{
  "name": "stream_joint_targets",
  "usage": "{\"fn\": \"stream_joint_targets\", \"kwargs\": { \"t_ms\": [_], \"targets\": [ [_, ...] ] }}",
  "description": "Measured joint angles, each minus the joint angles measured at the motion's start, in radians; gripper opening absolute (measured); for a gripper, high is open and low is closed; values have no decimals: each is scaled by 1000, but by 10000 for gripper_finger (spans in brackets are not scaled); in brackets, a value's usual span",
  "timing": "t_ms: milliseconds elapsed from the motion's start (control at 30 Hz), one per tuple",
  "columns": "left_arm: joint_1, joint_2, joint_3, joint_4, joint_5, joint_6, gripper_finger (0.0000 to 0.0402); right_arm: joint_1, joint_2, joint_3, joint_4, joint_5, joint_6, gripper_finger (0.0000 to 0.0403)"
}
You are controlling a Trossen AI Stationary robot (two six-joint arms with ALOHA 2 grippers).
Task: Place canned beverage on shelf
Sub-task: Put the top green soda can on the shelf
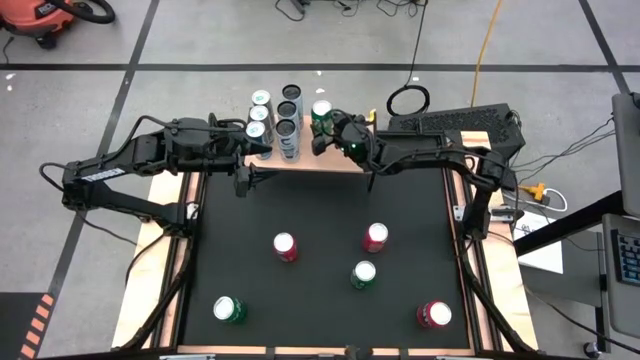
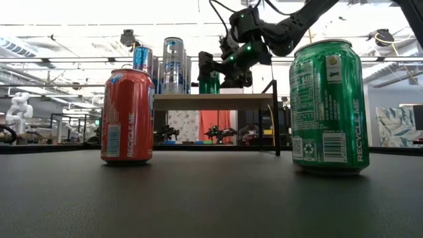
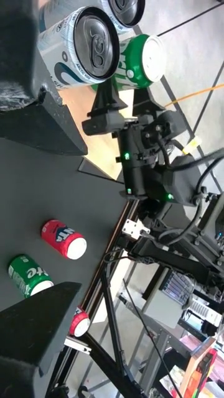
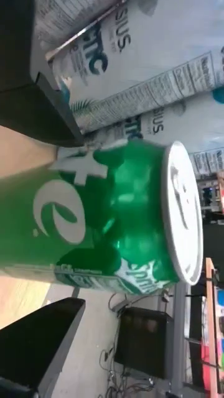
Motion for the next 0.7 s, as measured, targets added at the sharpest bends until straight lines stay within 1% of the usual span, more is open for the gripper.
{"fn": "stream_joint_targets", "kwargs": {
  "t_ms": [100,167,233,367,533,600,700],
  "targets": [
    [0,0,0,0,0,0,352,-11,0,0,2,-42,1,390],
    [0,0,0,0,0,0,352,-14,0,0,3,-48,-2,380],
    [0,0,0,0,0,0,352,-15,0,0,1,-61,-2,364],
    [0,0,0,0,0,0,352,-22,0,0,6,-130,0,325],
    [0,0,0,0,-1,0,352,-22,0,0,5,-152,-3,286],
    [0,0,0,0,-2,0,352,-26,-1,0,2,-154,-6,278],
    [0,0,0,0,-3,0,352,-29,-1,0,-3,-154,-34,276]
  ]
}}
